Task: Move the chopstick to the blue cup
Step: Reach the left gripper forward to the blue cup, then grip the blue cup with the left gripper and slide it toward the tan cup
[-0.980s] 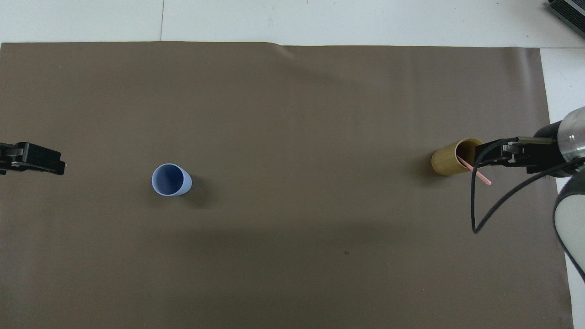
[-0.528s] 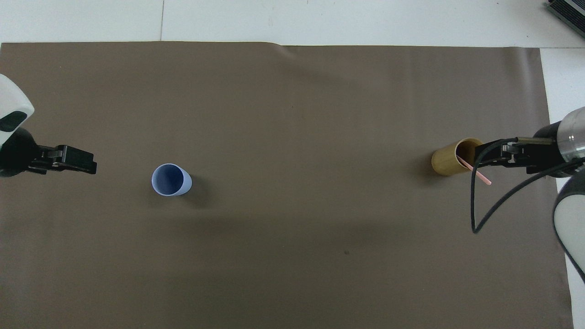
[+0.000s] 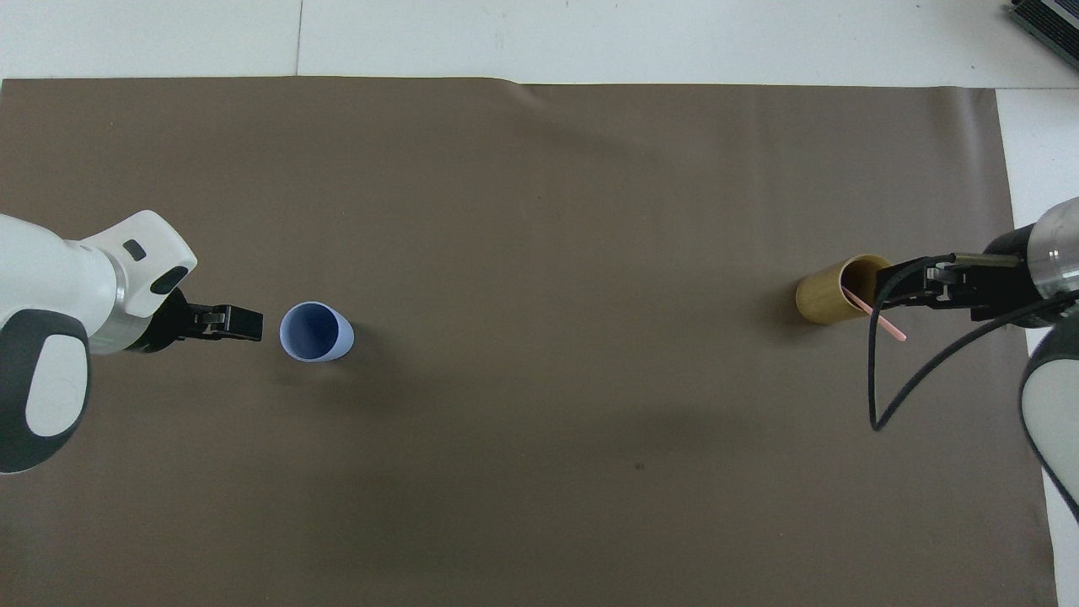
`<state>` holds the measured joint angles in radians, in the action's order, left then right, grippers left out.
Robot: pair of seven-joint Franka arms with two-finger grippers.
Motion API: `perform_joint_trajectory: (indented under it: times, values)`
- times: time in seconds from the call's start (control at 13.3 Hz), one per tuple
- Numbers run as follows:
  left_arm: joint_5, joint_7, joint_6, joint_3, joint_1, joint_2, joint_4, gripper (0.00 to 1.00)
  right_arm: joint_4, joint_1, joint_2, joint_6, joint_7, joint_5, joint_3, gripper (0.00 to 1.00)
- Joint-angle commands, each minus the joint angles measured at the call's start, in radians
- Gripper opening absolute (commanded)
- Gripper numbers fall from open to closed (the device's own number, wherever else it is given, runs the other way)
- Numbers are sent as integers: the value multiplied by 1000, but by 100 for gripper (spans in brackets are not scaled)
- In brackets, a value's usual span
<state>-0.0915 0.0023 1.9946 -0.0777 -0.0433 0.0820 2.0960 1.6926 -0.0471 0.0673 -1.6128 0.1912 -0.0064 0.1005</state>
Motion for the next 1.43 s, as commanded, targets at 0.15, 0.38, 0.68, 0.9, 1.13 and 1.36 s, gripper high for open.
perform_joint_trajectory:
  times: [0.15, 0.38, 0.68, 0.9, 1.13, 1.36]
  values:
    - [-16, -39, 218, 12, -67, 15, 180, 100, 30, -16, 25, -19, -32, -1, 4, 100]
    - [-16, -73, 289, 12, -79, -15, 197, 100, 30, -22, 25, -19, -32, -1, 4, 100]
    - [-16, -73, 349, 12, -78, -76, 197, 100, 30, -22, 25, -19, -32, -1, 4, 100]
    - [-16, -74, 360, 12, -82, -84, 196, 40, 30, -22, 25, -18, -32, -1, 4, 100]
    - [-16, -64, 355, 13, -101, -88, 184, 0, 30, -22, 25, -18, -32, -1, 4, 100]
    - [-10, -62, 343, 13, -119, -93, 156, 0, 30, -22, 25, -16, -32, -1, 4, 100]
